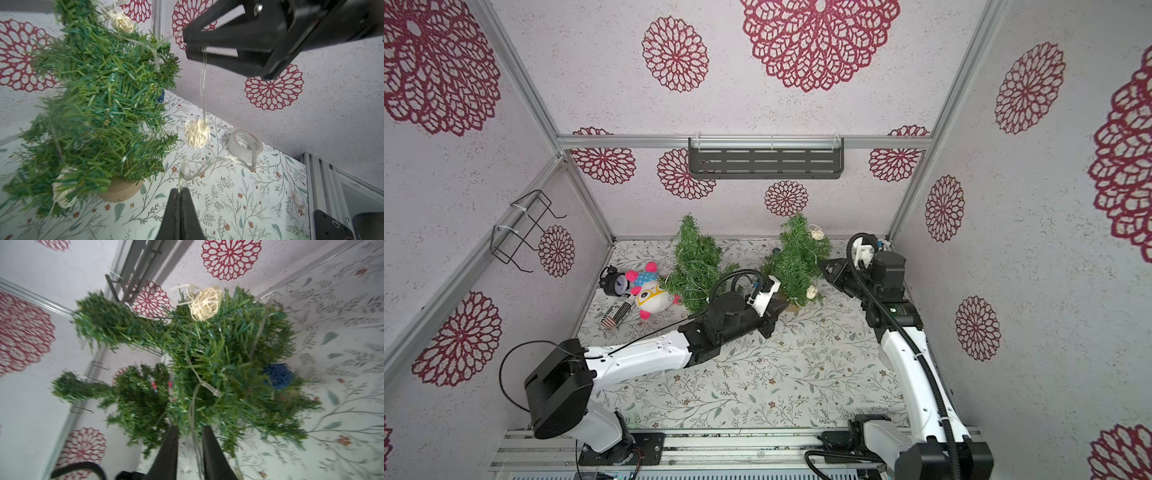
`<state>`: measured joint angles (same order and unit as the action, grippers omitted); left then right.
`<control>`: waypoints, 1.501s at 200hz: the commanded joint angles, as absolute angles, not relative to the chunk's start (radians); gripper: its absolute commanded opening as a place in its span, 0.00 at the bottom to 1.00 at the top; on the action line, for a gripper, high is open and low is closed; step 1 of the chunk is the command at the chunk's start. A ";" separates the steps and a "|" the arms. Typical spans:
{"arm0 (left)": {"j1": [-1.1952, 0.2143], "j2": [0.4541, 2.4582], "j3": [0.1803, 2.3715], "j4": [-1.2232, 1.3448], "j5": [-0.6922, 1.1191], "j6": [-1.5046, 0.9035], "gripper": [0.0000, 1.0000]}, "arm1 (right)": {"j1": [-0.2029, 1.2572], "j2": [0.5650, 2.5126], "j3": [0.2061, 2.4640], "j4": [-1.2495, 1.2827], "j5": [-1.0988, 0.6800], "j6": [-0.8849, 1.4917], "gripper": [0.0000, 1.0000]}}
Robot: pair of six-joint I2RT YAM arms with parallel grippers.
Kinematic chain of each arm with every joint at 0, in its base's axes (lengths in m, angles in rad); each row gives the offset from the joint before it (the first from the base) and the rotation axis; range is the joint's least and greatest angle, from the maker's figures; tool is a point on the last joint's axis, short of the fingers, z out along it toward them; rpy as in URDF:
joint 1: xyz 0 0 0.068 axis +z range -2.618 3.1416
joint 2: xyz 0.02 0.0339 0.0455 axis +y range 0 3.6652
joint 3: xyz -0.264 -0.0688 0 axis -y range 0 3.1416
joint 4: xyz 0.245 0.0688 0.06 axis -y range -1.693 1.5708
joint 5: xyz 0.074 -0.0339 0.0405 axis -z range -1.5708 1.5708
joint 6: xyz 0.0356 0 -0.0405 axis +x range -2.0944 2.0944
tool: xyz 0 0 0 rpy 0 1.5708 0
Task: Wrap string light around the christmas tree
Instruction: Wrap the light string around the Christmas tree.
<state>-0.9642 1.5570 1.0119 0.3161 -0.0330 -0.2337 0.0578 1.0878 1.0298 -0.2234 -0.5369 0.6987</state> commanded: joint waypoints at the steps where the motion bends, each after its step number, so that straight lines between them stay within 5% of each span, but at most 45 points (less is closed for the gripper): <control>1: -0.969 1.492 0.998 0.218 -0.079 -0.259 0.00 | 0.054 1.041 1.080 -0.321 -0.461 0.531 0.39; 64: -0.967 1.385 1.014 0.090 -0.156 -0.228 0.00 | 0.066 1.026 1.154 -0.348 -0.408 0.383 0.55; 115: -0.888 1.396 1.162 -0.094 -0.175 -0.172 0.00 | 0.250 1.072 1.162 -0.153 -0.308 0.227 0.67; 196: -0.659 1.625 1.542 -0.222 -0.043 -0.056 0.00 | 0.210 1.185 1.330 -0.093 -0.207 0.198 0.68; 248: -0.593 1.793 1.731 -0.215 0.014 0.001 0.00 | 0.060 1.235 1.361 -0.053 -0.276 0.295 0.62; 300: -0.573 1.986 1.860 -0.058 0.110 0.243 0.00 | 0.037 1.543 1.618 -0.091 -0.453 0.224 0.48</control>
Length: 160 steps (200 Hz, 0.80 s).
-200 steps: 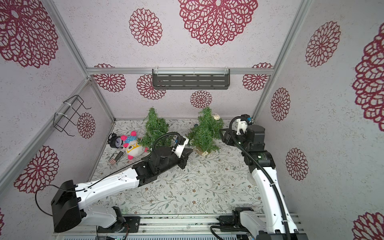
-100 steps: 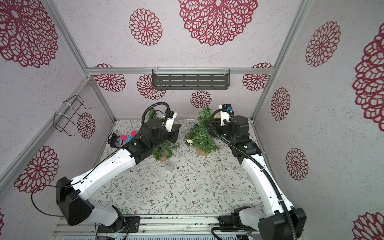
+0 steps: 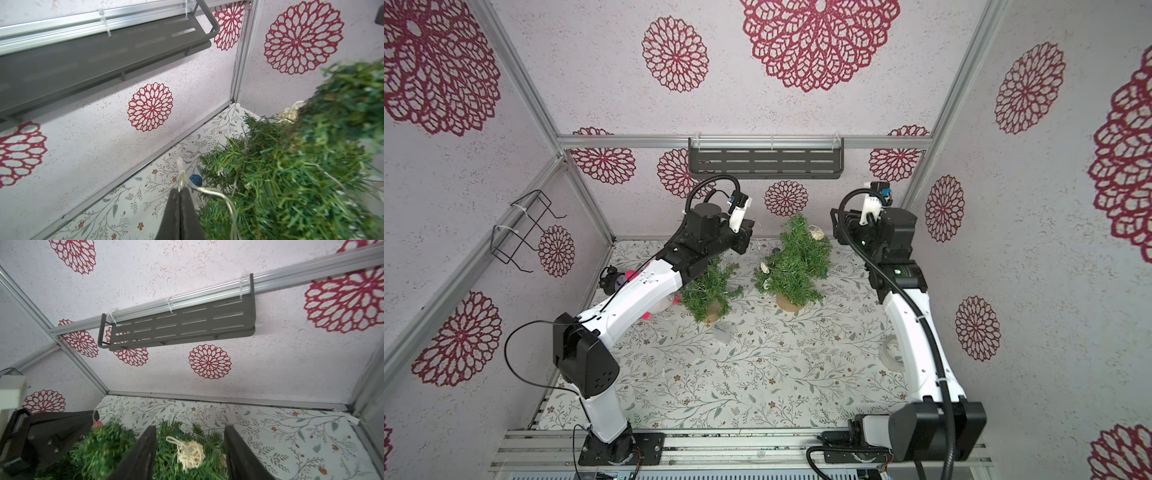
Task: Wrap string light around the christmas tree
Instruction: Wrap the light string around the Christmas tree.
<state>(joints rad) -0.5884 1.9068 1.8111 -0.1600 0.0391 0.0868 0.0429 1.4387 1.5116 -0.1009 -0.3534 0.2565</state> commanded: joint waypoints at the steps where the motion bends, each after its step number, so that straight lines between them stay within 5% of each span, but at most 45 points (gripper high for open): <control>1: -0.572 1.994 1.862 -0.055 0.113 0.245 0.00 | 0.037 1.548 1.623 -0.091 -0.455 0.222 0.48; 50: -0.536 2.177 2.011 0.134 0.197 0.163 0.00 | 0.038 1.737 1.755 -0.100 -0.555 0.169 0.29; 160: -0.576 2.286 2.106 0.287 0.311 0.036 0.00 | 0.073 1.858 1.864 -0.125 -0.709 -0.077 0.20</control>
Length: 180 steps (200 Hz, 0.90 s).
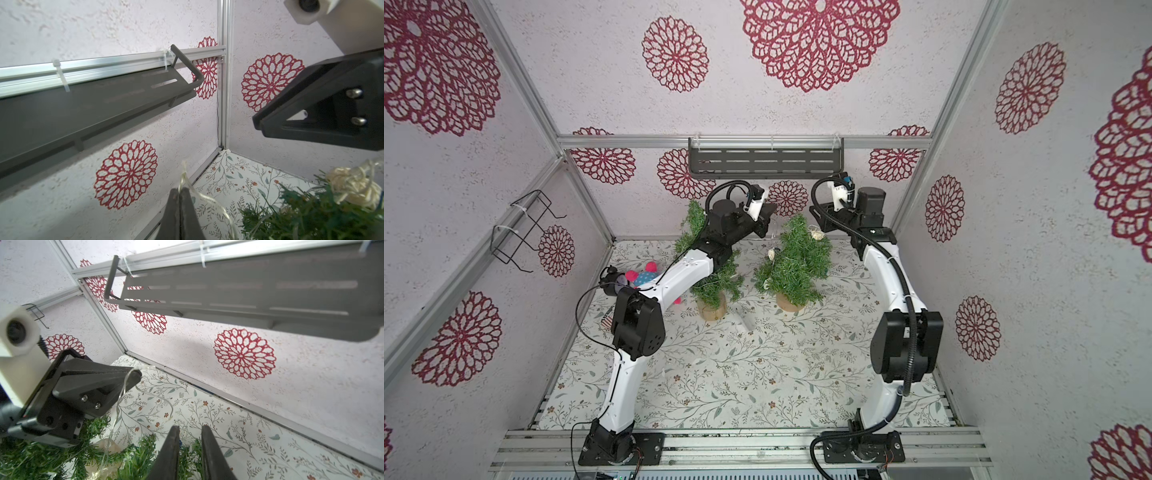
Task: Wrap string light around the christmas tree
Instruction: Wrap the light string around the Christmas tree.
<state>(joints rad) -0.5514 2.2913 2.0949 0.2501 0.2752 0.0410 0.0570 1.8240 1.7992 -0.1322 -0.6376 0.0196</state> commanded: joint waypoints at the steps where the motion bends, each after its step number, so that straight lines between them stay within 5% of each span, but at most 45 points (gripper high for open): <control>1: -0.577 2.285 2.106 0.286 0.311 0.036 0.00 | 0.073 1.859 1.867 -0.127 -0.711 -0.080 0.20; 88: -0.594 2.310 2.173 0.264 0.319 0.063 0.00 | 0.118 1.881 1.864 -0.204 -0.820 -0.350 0.22; 136: -0.594 2.348 2.242 0.242 0.335 0.060 0.00 | 0.114 1.919 1.911 -0.222 -0.899 -0.423 0.48; 180: -0.595 2.364 2.257 0.257 0.348 0.052 0.00 | 0.107 1.972 1.964 -0.237 -0.904 -0.430 0.52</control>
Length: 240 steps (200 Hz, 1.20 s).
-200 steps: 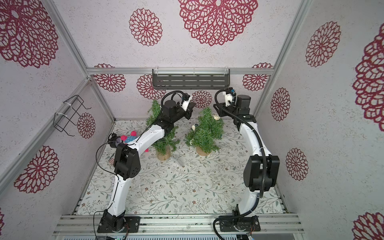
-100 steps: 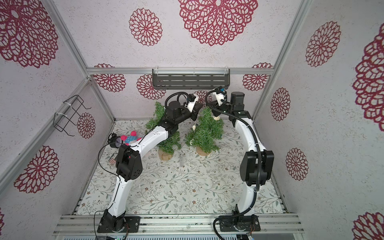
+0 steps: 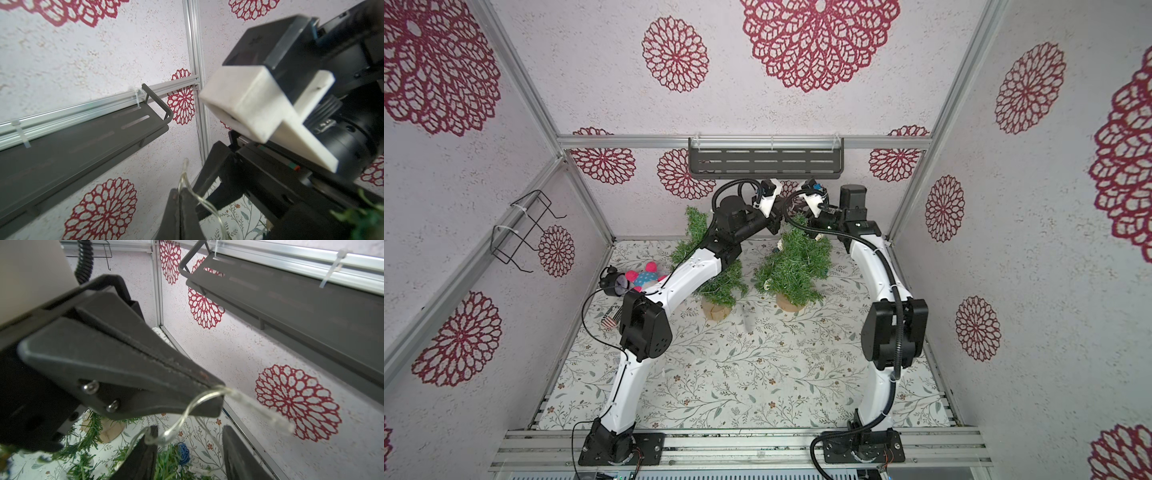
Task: Wrap string light around the christmas tree
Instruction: Wrap the light string around the Christmas tree.
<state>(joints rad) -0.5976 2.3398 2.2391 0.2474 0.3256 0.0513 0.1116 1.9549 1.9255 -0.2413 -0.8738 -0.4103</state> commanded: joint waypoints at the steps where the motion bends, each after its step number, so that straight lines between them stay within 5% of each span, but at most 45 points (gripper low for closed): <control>1: -0.596 2.364 2.258 0.258 0.348 0.051 0.00 | 0.107 1.974 1.964 -0.236 -0.904 -0.428 0.52; 63: -0.601 2.347 2.236 0.253 0.363 0.059 0.00 | 0.113 1.953 1.852 0.052 -0.867 -0.217 0.36; 150: -0.603 2.263 2.082 0.293 0.345 0.060 0.02 | 0.113 1.833 1.735 0.206 -0.654 -0.039 0.01; 218: -0.600 2.218 2.023 0.298 0.334 0.064 0.05 | 0.110 1.761 1.687 0.186 -0.582 0.062 0.00; 240: -0.601 2.210 2.015 0.302 0.342 0.059 0.03 | 0.115 1.756 1.686 0.195 -0.570 0.118 0.07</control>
